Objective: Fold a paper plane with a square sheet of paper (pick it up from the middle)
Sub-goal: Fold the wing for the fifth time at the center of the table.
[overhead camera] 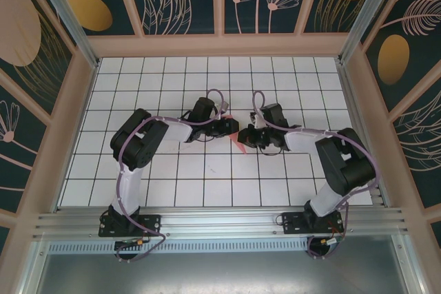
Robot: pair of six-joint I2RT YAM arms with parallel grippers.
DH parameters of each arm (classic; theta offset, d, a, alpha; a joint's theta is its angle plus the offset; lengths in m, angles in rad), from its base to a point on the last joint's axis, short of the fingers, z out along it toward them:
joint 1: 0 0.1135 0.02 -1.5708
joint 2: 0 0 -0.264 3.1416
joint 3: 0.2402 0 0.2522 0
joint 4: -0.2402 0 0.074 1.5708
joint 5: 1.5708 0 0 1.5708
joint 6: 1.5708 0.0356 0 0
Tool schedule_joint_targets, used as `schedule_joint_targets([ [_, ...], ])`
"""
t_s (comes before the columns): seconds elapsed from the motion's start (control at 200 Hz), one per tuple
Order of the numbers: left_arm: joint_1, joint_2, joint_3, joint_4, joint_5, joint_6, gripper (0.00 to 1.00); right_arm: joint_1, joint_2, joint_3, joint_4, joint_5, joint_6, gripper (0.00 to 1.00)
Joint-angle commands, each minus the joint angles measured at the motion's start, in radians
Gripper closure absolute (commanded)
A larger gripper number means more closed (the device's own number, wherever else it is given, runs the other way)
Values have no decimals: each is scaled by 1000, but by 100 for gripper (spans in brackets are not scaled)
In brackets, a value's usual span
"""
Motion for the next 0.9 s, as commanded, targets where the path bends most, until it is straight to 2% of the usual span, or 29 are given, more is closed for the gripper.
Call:
schedule_joint_targets([
  [0.0, 11, 58, -5, -85, -46, 21, 60, -4, 86, 34, 41, -50, 18, 92],
  [0.22, 12, 48, -6, -86, -53, 31, 59, -27, 140, -6, 1, 59, -4, 95],
  [0.325, 22, 35, -12, -85, -63, 49, 59, -34, 157, -45, -24, 69, -13, 100],
  [0.6, 72, 18, -11, -62, -62, 129, 56, -36, 186, -84, -85, 108, -49, 100],
  [0.896, 137, 30, 6, -14, -19, 151, 51, -37, 196, -75, -101, 108, -59, 100],
])
